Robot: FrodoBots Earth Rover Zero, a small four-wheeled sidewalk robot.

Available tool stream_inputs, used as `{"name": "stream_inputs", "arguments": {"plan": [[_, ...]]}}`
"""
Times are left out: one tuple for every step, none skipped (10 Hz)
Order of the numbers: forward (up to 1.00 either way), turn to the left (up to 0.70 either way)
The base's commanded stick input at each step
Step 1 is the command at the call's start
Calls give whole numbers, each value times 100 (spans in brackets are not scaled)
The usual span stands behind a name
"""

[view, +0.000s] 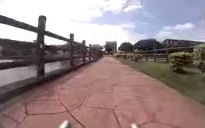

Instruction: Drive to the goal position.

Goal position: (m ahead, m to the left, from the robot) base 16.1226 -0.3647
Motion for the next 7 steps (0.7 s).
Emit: {"name": "stream_inputs", "arguments": {"plan": [[100, 0], [100, 0], [100, 0], [100, 0], [100, 0], [100, 0], [100, 0]]}}
